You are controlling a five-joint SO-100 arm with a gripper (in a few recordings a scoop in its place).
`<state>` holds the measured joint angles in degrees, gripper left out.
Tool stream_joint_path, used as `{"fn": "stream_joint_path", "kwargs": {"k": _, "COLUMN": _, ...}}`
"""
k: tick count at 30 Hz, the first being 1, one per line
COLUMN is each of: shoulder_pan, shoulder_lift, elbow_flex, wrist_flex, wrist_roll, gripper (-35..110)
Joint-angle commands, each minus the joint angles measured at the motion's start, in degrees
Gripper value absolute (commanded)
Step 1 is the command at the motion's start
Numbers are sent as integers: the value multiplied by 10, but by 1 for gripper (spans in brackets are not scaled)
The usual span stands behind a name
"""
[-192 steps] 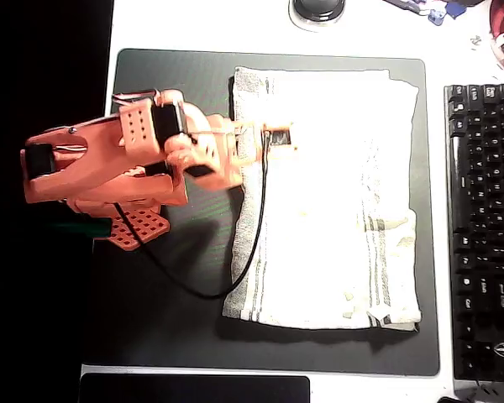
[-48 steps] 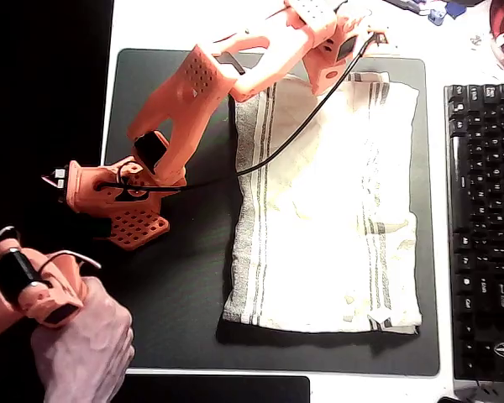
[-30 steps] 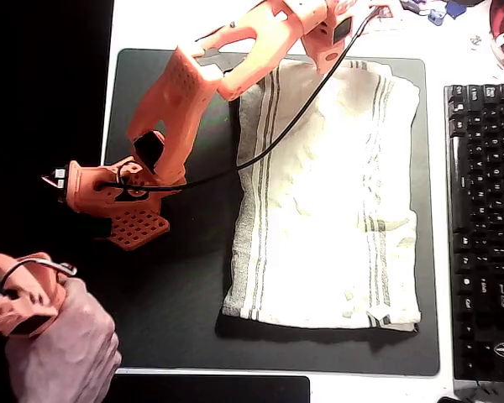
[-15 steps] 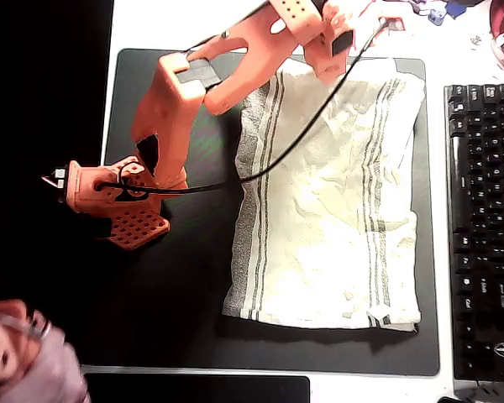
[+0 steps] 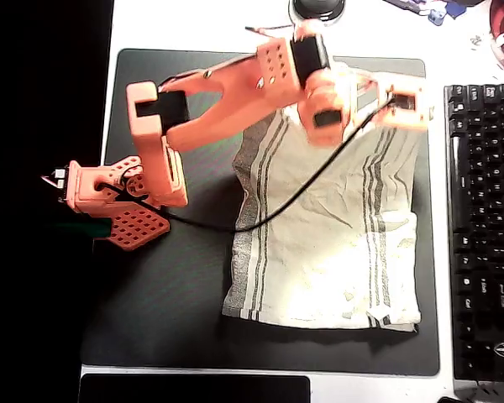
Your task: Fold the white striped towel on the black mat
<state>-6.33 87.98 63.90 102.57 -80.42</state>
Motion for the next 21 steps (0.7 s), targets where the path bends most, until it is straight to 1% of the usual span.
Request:
{"fn": "stream_joint_path", "kwargs": {"k": 1, "shoulder_pan": 60, "shoulder_lift": 46, "elbow_flex": 13, "wrist_flex": 4, "wrist_roll": -39, "gripper": 0}}
{"fn": "stream_joint_path", "kwargs": {"k": 8, "shoulder_pan": 179, "shoulder_lift": 25, "elbow_flex": 54, "wrist_flex": -25, "wrist_roll": -98, "gripper": 0}}
{"fn": "stream_joint_path", "kwargs": {"k": 13, "shoulder_pan": 256, "shoulder_lift": -21, "elbow_flex": 103, "wrist_flex": -95, "wrist_roll": -143, "gripper": 0}}
{"fn": "stream_joint_path", "kwargs": {"k": 17, "shoulder_pan": 300, "shoulder_lift": -66, "elbow_flex": 114, "wrist_flex": -156, "wrist_roll": -178, "gripper": 0}}
{"fn": "stream_joint_path", "kwargs": {"k": 21, "shoulder_pan": 333, "shoulder_lift": -91, "elbow_flex": 105, "wrist_flex": -164, "wrist_roll": -205, "gripper": 0}}
